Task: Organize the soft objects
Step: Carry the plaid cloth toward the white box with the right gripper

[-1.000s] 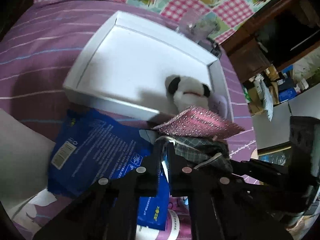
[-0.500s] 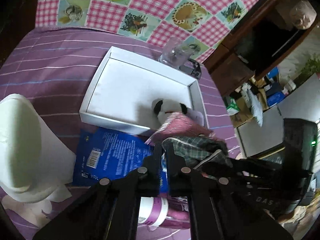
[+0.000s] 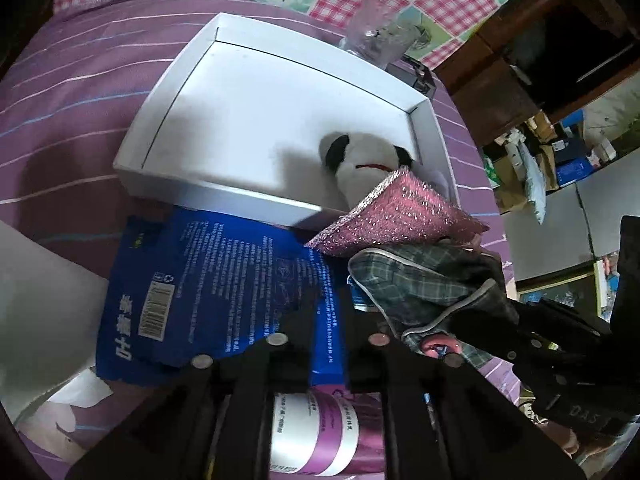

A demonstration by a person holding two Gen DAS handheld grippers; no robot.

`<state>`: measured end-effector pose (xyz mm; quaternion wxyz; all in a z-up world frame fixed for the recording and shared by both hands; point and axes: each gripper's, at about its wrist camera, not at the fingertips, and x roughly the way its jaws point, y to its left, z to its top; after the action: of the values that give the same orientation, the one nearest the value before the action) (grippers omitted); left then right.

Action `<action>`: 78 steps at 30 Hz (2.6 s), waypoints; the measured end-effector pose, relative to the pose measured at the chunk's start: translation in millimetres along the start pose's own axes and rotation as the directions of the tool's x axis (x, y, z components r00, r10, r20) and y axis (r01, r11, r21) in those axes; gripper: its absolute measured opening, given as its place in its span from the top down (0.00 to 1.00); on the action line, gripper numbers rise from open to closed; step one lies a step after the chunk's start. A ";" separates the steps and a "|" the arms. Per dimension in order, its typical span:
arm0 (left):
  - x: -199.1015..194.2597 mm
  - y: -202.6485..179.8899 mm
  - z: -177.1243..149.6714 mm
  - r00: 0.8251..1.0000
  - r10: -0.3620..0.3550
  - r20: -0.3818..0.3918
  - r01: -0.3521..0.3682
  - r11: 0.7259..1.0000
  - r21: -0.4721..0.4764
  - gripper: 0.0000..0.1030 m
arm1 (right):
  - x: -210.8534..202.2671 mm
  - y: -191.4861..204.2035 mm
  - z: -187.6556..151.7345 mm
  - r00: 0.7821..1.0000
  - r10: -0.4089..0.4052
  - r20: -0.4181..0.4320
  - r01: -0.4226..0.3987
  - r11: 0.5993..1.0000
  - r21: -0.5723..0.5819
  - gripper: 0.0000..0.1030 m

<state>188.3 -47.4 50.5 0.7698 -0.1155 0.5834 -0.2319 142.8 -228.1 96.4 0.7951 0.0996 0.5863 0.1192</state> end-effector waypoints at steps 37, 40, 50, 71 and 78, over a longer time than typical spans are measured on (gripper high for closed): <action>42.8 -14.9 1.3 0.999 0.020 -0.043 -0.018 0.999 0.048 0.97 | 25.5 -20.4 -3.4 0.984 -0.160 -0.073 0.157 0.987 -0.047 0.66; 38.6 -12.8 1.3 0.999 0.024 -0.037 -0.023 0.999 0.040 0.98 | 21.8 -17.3 -3.6 0.986 -0.152 -0.064 0.149 0.987 -0.055 0.67; -12.2 -4.1 2.0 0.999 0.012 0.048 -0.014 0.999 0.030 0.99 | -9.4 2.7 -10.6 0.995 -0.098 0.023 0.100 0.990 -0.101 0.67; -93.4 -5.8 -2.1 0.968 0.001 0.253 -0.008 1.000 0.026 0.99 | -43.9 21.4 -3.4 0.989 0.034 0.143 -0.032 0.999 -0.017 0.67; -99.6 -9.2 6.9 0.964 0.014 0.267 -0.016 1.000 0.005 0.99 | -42.9 22.2 20.5 0.988 0.037 0.149 -0.045 0.998 0.048 0.67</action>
<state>171.7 -7.0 140.8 0.8434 -0.1386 0.4745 -0.2103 148.6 -220.5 148.0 0.8309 0.1404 0.5265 0.1127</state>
